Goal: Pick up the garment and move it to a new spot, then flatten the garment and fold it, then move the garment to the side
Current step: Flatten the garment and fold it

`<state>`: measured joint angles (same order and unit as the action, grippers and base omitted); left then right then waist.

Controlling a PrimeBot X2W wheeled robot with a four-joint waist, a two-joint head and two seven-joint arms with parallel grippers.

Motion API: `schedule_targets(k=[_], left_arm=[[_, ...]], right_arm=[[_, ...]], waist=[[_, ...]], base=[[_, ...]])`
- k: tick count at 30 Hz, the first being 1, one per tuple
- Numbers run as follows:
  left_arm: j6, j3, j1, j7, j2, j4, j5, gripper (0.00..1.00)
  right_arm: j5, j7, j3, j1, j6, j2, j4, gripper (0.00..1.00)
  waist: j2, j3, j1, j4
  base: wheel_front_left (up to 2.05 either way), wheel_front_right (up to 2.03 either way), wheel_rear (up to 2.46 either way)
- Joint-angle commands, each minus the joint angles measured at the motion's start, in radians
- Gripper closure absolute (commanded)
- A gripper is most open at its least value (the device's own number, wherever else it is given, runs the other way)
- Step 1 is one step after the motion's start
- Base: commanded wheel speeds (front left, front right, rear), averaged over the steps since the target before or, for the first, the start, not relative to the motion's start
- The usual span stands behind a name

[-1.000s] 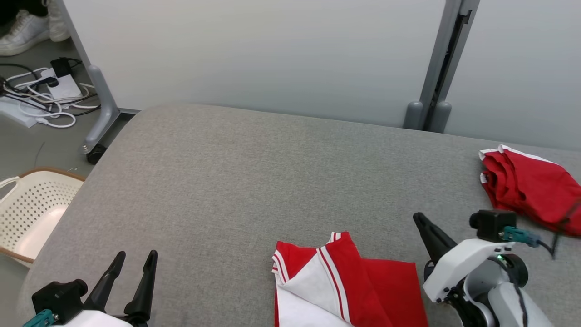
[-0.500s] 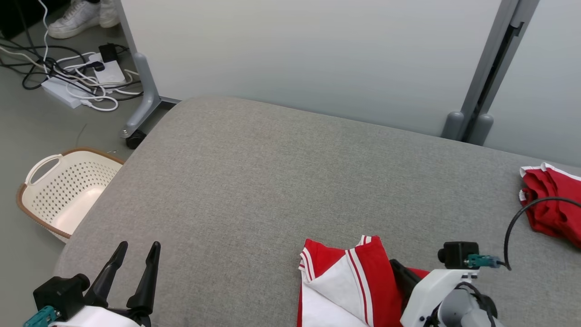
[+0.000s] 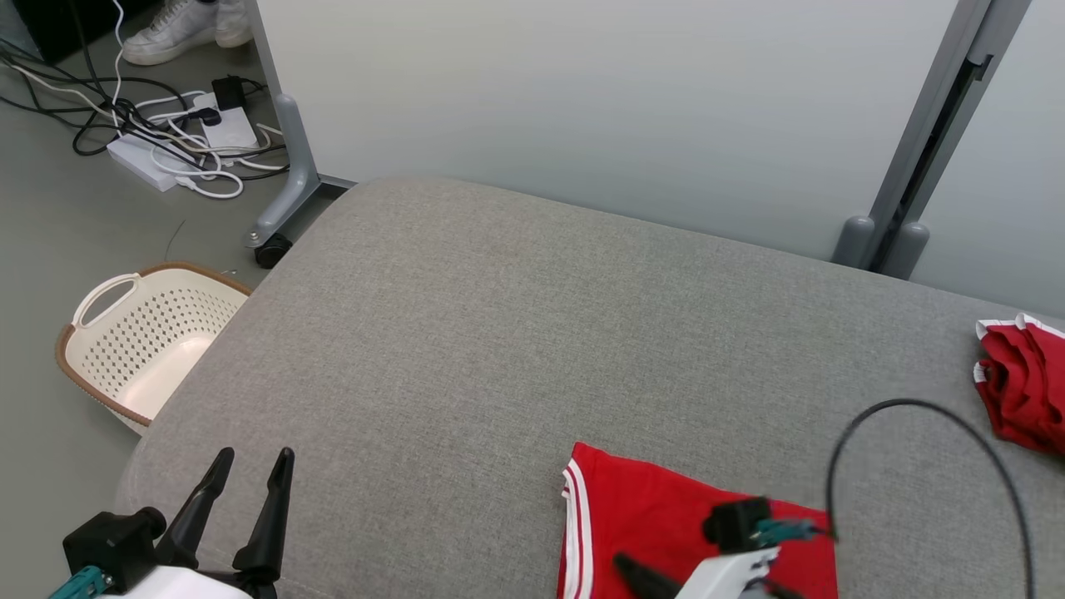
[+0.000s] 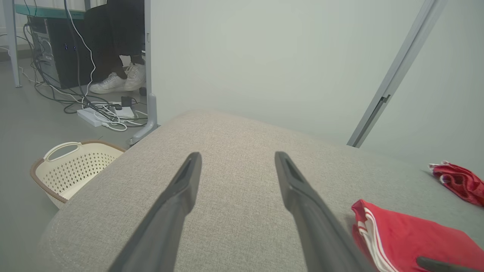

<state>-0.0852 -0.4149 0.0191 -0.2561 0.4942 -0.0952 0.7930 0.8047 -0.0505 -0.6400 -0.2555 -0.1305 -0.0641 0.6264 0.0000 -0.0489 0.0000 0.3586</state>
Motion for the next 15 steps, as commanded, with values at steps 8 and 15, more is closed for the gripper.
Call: schedule_targets(k=[8,15], left_arm=[[-0.002,0.003,0.005,-0.003,0.002,-0.001,-0.001,0.00],[-0.008,0.009,0.011,-0.004,0.000,0.002,-0.001,0.00]], right_arm=[[0.092,-0.092,-0.176,0.032,-0.001,0.008,-0.073,1.00],[0.096,-0.047,-0.183,-0.015,-0.001,-0.023,-0.105,1.00]], waist=[[0.0000,0.000,0.0000,-0.021],[0.0000,-0.001,0.0000,-0.058]], base=[[0.00,0.00,0.00],[0.00,0.00,0.00]])
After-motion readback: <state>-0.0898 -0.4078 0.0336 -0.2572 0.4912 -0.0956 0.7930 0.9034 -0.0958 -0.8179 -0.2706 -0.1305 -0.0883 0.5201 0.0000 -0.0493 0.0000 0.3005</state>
